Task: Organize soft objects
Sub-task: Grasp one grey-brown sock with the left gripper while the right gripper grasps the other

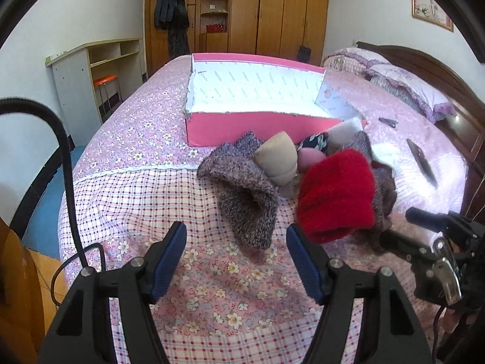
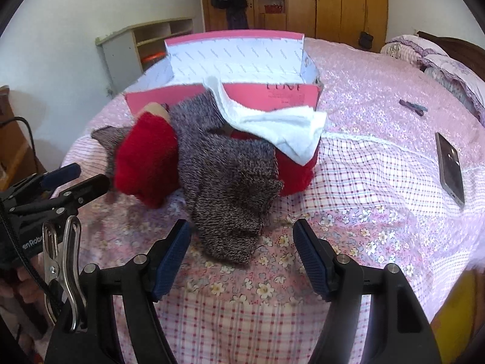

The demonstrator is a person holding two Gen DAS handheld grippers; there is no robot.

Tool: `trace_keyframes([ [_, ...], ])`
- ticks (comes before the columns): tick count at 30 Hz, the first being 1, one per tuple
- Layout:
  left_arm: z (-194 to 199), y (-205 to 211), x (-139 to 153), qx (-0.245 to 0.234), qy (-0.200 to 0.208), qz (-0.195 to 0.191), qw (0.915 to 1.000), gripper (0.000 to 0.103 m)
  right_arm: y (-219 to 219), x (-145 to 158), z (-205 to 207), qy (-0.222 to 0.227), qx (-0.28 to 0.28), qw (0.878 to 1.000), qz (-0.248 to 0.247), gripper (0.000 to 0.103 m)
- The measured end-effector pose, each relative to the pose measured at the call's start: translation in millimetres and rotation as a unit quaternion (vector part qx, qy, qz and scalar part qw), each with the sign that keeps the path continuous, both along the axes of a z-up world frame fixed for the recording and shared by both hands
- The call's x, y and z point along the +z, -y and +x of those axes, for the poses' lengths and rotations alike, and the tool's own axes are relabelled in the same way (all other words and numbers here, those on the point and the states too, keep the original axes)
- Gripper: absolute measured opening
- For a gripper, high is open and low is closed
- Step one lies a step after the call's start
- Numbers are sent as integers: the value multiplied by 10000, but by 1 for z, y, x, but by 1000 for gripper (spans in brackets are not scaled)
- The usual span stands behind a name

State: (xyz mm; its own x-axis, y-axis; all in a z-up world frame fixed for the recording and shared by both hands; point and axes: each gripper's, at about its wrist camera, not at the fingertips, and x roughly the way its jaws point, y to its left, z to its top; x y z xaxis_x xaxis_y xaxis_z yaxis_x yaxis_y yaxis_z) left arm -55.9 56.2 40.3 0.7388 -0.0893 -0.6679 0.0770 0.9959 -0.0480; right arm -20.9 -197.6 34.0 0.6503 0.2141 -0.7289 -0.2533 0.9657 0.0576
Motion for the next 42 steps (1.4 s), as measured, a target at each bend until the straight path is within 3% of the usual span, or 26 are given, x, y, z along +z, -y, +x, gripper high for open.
trace_keyframes([
  [7,3,-3,8,12,-9,-2,10000,72,1,7,-17,241,99,9996,147,72],
  [25,58,21,-8,86,-199,81,9997,60,-4,-2,28,36,74,9994,348,68],
  [33,64,11,-23,62,-301,-267,9992,60,-7,-24,42,-182,-18,9989,437,62],
  [40,61,8,-27,34,-254,-333,9991,60,-17,-31,39,-16,-50,9999,133,63],
  [42,59,8,-27,35,-254,-339,9991,59,-19,-31,35,17,-91,9999,75,56],
])
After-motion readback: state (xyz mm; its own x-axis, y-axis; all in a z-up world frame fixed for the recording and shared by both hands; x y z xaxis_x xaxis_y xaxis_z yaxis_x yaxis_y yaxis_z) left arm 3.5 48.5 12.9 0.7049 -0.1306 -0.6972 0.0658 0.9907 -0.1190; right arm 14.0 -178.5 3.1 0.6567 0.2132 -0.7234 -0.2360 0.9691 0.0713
